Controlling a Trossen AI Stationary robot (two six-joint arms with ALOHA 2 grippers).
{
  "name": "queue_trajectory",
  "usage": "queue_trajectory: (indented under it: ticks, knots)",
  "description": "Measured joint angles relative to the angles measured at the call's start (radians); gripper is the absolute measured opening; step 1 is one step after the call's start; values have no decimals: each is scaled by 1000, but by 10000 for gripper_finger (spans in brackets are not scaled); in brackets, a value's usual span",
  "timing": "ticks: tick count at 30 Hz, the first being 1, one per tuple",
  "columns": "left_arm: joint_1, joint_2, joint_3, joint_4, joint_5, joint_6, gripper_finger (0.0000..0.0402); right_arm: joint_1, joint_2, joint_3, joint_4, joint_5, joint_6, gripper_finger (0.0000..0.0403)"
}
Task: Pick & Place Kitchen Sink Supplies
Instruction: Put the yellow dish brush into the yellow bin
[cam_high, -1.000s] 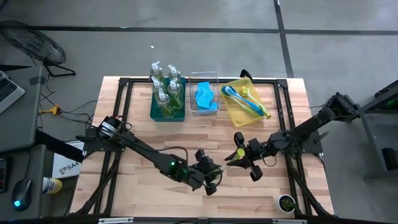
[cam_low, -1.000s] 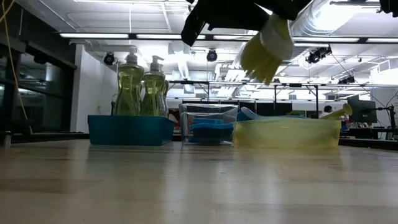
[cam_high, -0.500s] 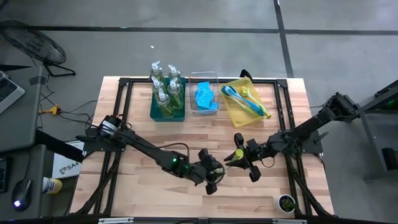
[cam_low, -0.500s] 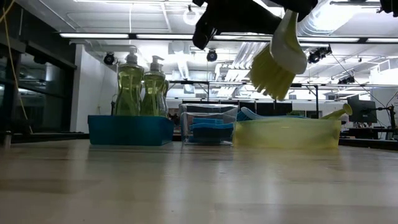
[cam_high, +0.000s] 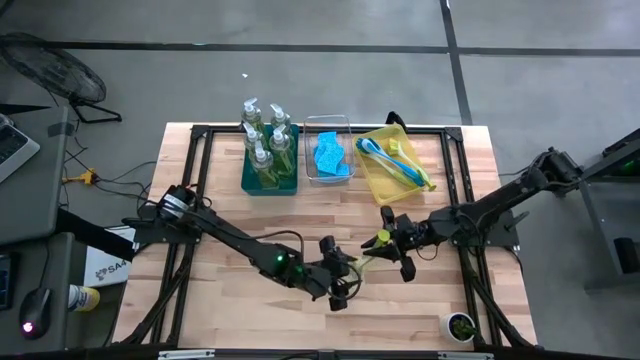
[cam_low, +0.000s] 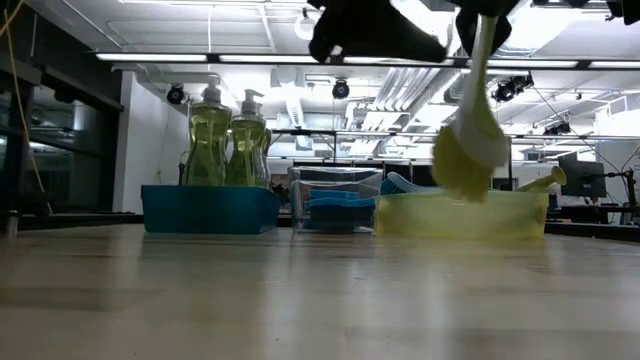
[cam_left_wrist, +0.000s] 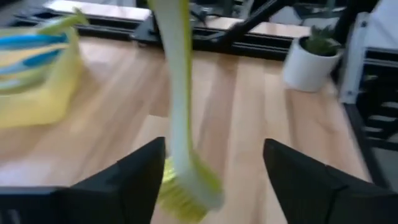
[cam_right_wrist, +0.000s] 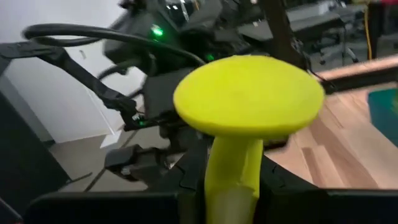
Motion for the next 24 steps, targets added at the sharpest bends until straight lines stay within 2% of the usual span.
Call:
queue_trajectory:
  ticks: [3,8,12,15,18,21,24]
  knots:
    - [-1,-23,0,-32,-68,24,284,-17,-50,0,-95,-3,28,55]
    - [0,-86,1,-127,-153,88,290,-53,-147,0,-234,-6,37,55]
    - [-1,-151,2,-309,-263,124,291,-111,-230,0,-329,-24,50,55]
    - [2,-189,1,-519,-352,119,291,-189,-300,17,-431,-56,56,55]
    - [23,-218,1,-730,-406,111,291,-298,-338,107,-670,-62,27,55]
    - [66,-244,-12,-885,-410,80,291,-428,-329,251,-919,-57,-37,55]
    - [109,-279,-68,-923,-384,5,291,-553,-283,404,-1127,-75,-108,55]
